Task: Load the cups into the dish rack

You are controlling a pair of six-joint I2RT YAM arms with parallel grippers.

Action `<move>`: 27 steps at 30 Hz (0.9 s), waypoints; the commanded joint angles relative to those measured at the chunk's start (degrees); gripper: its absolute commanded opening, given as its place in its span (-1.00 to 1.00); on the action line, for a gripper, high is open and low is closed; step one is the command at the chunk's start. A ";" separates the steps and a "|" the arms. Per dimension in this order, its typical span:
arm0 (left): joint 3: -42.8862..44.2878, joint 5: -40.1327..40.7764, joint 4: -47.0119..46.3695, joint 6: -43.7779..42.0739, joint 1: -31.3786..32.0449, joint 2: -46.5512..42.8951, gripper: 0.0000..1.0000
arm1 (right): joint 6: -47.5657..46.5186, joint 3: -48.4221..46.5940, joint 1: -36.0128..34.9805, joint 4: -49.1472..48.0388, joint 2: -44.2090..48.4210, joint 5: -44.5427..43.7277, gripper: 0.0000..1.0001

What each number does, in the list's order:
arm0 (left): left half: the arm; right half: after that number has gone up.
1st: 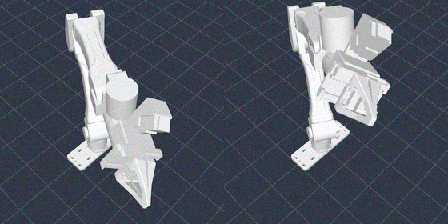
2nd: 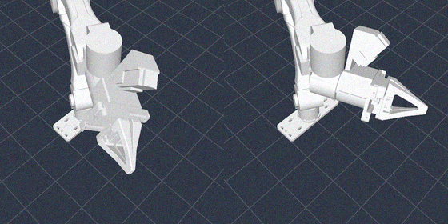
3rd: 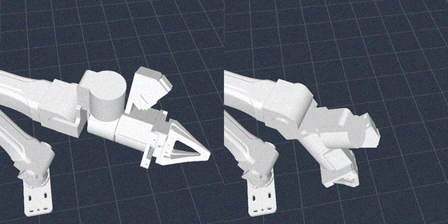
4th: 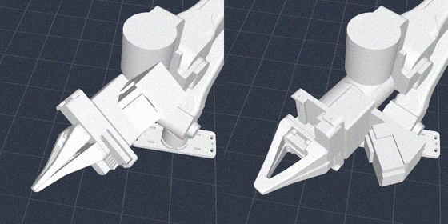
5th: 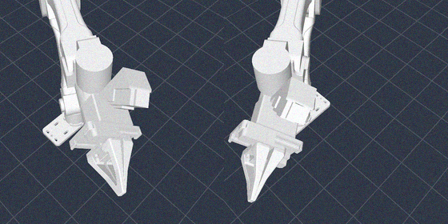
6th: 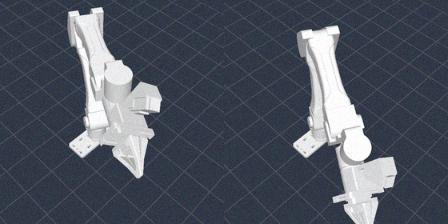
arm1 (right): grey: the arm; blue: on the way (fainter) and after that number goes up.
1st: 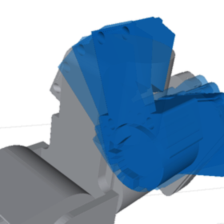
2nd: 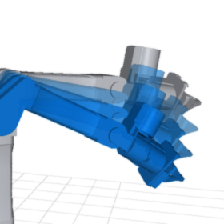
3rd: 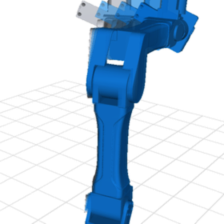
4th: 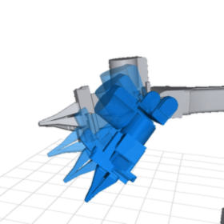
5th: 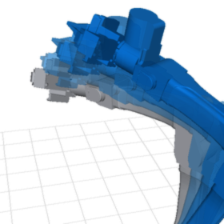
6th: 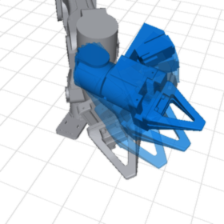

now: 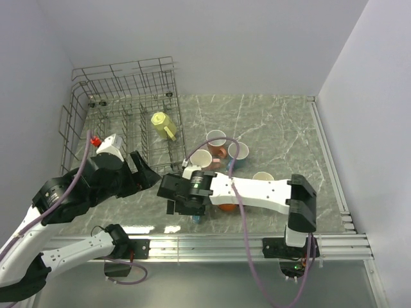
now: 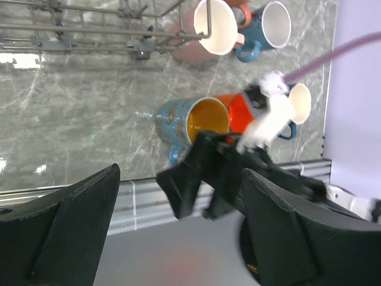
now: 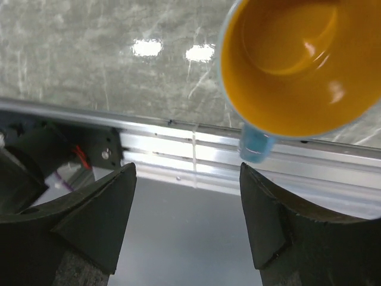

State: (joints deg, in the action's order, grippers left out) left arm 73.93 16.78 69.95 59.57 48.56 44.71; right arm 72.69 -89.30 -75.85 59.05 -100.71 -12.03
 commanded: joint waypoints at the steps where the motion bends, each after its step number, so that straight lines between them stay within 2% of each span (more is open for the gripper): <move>1: 0.59 -3.59 -0.79 -3.31 -0.13 -0.41 0.77 | 6.32 -3.25 -0.35 6.43 -2.65 -4.40 0.55; 10: 1.75 -5.79 0.71 -7.53 -0.13 -1.82 0.77 | 14.58 5.18 -0.43 4.50 2.62 -5.72 0.50; 20: 2.27 -7.19 2.38 -11.05 -0.22 -2.17 0.77 | 16.70 2.02 -0.35 4.59 -2.29 -7.30 0.43; 23: 2.53 -8.07 2.99 -11.41 -0.21 -2.17 0.77 | 17.22 2.28 0.00 3.62 -4.31 -7.22 0.28; 24: 2.71 -8.34 3.08 -11.41 -0.22 -2.17 0.77 | 17.31 2.63 0.18 3.18 -4.67 -7.13 0.18; 27: 2.80 -9.21 4.05 -11.76 -0.13 -2.61 0.77 | 17.84 5.00 0.79 1.07 -4.85 -6.95 0.05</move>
State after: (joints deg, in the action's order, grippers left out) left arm 74.59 9.41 72.90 49.74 48.56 42.83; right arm 88.01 -85.14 -75.90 61.73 -105.38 -16.53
